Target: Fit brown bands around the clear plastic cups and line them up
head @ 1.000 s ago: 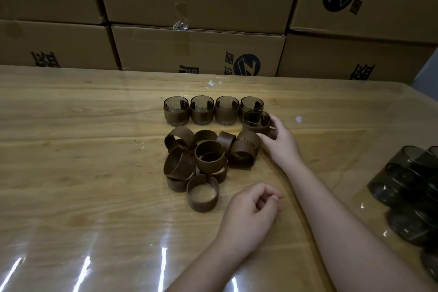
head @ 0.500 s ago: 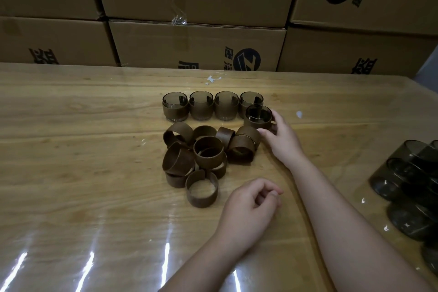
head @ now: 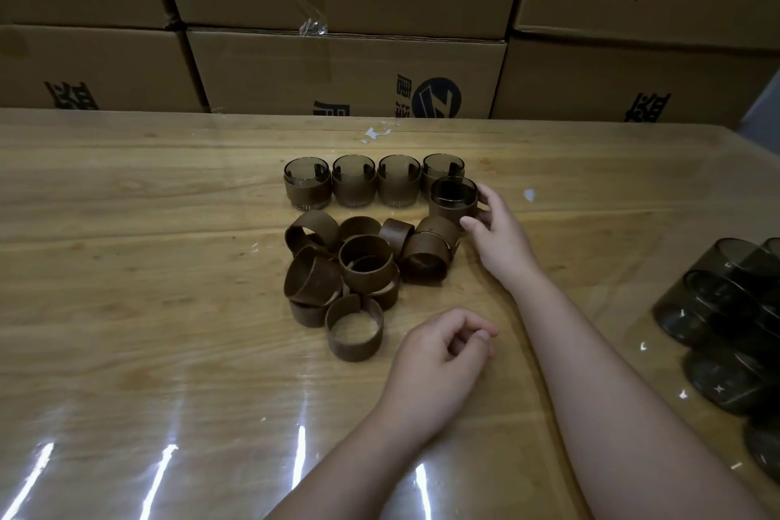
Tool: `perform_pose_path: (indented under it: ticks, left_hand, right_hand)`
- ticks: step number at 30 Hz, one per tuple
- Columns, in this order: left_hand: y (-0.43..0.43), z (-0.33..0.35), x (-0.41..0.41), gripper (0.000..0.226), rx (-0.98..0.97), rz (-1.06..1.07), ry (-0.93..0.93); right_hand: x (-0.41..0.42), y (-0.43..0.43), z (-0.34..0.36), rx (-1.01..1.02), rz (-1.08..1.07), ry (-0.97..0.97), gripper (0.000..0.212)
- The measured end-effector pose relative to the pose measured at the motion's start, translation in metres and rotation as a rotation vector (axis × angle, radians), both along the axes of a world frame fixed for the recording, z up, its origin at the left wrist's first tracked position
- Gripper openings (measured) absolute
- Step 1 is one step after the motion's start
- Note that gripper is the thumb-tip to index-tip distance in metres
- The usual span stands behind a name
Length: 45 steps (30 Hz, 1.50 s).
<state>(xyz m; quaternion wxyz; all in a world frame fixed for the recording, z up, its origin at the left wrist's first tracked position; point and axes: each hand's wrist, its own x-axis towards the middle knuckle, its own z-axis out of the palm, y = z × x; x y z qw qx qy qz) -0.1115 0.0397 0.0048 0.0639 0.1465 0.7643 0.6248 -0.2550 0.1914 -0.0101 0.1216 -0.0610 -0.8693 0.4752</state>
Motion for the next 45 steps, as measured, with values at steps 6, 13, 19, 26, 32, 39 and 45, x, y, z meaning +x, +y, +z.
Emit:
perform_pose_path:
  ticks: [6,13,19,26,32,39,45]
  left_hand:
    - [-0.0002,0.0011,-0.0011,0.027,-0.006,0.002,0.003]
    - [-0.0007,0.0037,0.0002,0.026,-0.014,-0.002,-0.008]
    - [-0.0005,0.0044,0.0004,0.027,-0.012,-0.006,-0.018]
    - [-0.0008,0.0027,-0.0005,0.027,-0.014,-0.005,-0.012]
    - [-0.0003,0.0023,-0.0008,0.027,-0.019,-0.008,0.004]
    - [-0.0001,-0.0012,-0.0011,0.028,0.000,-0.007,0.006]
    - [-0.0001,0.0004,-0.0011,0.027,0.003,-0.006,-0.010]
  right_hand:
    - [0.0057,-0.0009,0.0030,-0.068,0.052,0.037,0.055]
    - [0.0067,-0.0030,0.0047,-0.101,0.041,0.056,0.047]
    - [0.0071,-0.0027,0.0055,-0.101,0.038,0.051,0.037]
    - [0.0050,-0.0027,0.0033,-0.070,0.040,0.058,0.037]
    - [0.0049,-0.0020,0.0037,-0.062,0.039,0.057,0.042]
    - [0.0027,-0.0011,0.0016,-0.077,0.039,0.057,0.041]
    - [0.0017,-0.0017,0.0009,-0.021,0.020,0.016,0.063]
